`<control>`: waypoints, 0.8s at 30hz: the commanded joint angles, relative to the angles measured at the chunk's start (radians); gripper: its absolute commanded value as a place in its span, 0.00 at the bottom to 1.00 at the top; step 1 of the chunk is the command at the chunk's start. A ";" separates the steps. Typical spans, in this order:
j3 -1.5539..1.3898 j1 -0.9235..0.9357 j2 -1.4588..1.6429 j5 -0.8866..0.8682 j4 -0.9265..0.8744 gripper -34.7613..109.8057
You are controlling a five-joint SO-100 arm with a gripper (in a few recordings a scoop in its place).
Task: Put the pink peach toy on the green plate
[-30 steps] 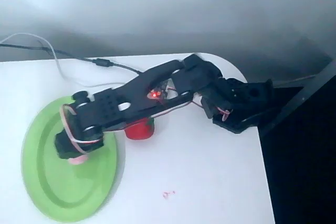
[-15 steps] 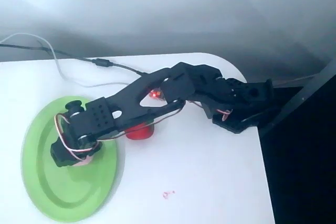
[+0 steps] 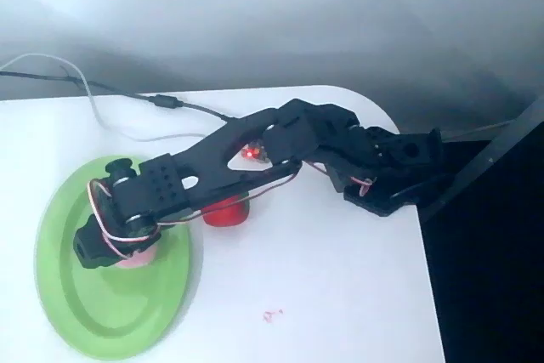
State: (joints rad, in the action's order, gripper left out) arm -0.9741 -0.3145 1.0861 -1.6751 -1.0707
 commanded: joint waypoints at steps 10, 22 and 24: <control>-0.187 0.064 0.598 0.150 0.190 0.61; -1.371 0.451 1.634 0.127 0.080 0.24; -1.528 0.420 1.781 0.025 -0.020 0.24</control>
State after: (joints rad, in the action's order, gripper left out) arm -2.2718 0.1028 2.6430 -1.5340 -0.9817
